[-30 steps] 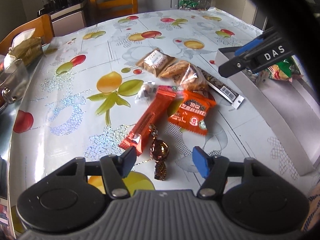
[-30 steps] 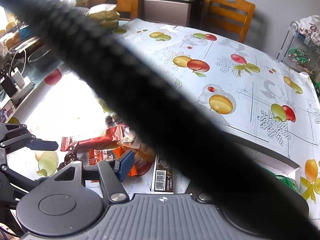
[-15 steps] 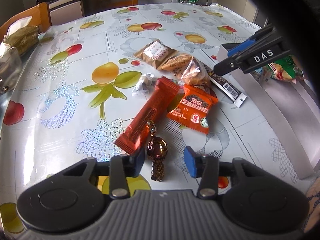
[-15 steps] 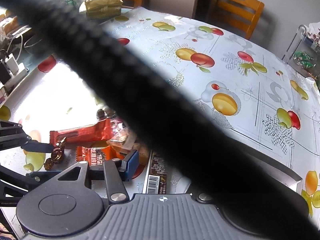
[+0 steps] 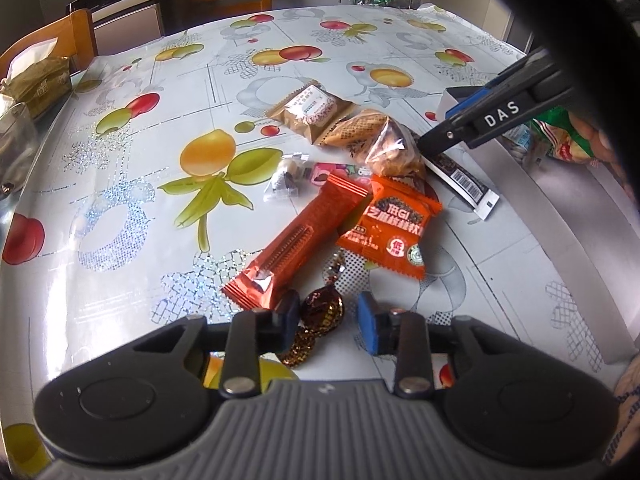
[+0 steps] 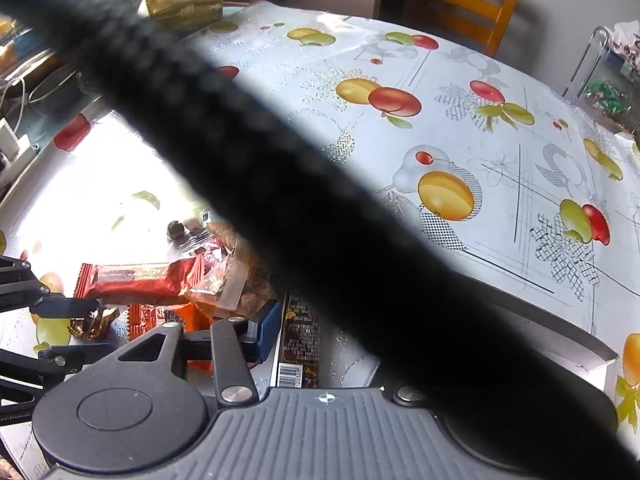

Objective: Organize snacks
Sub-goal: 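Grasp the dark chocolate bar with the right tool while the left holds the candy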

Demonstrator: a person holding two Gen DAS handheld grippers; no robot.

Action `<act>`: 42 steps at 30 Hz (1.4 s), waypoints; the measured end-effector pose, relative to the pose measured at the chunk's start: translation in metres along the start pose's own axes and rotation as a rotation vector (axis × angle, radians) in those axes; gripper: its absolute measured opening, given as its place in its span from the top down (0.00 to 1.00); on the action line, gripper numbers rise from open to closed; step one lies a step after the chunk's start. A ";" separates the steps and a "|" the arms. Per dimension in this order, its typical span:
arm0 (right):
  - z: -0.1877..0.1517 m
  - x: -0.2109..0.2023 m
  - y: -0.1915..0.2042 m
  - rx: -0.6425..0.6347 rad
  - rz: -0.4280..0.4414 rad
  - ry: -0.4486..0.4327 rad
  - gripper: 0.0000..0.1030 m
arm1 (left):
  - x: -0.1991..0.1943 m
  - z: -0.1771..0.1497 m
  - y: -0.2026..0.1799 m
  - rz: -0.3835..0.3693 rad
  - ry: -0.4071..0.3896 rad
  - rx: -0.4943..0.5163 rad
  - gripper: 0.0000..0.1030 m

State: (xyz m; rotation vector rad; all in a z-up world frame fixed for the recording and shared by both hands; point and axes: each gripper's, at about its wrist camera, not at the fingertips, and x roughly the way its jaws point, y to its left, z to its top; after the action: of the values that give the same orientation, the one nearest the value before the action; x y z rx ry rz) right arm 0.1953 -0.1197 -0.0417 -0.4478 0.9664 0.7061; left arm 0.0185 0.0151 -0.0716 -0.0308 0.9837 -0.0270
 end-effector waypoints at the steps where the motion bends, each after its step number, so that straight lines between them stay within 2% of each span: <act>1: 0.001 0.002 0.000 0.001 0.001 0.002 0.52 | 0.001 0.000 0.000 0.000 0.001 0.001 0.70; 10: 0.008 0.016 0.002 -0.001 0.021 0.025 0.52 | 0.001 0.001 0.001 0.004 0.001 0.007 0.72; 15: 0.008 0.023 0.006 -0.008 0.032 0.043 0.61 | 0.002 0.001 0.003 0.004 0.001 0.007 0.76; 23: 0.010 0.026 0.009 -0.018 0.028 0.039 0.61 | 0.002 0.002 0.002 0.003 0.001 0.009 0.78; 32: 0.007 0.024 0.013 -0.035 0.027 0.026 0.75 | 0.001 0.002 0.002 0.005 0.003 0.007 0.79; 42: 0.005 0.015 0.006 0.018 0.040 0.010 0.76 | -0.007 0.002 -0.001 0.005 -0.017 0.013 0.80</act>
State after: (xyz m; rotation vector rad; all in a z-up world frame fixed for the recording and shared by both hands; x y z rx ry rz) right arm 0.1995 -0.1068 -0.0523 -0.4180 0.9920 0.7311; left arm 0.0160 0.0145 -0.0649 -0.0161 0.9671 -0.0285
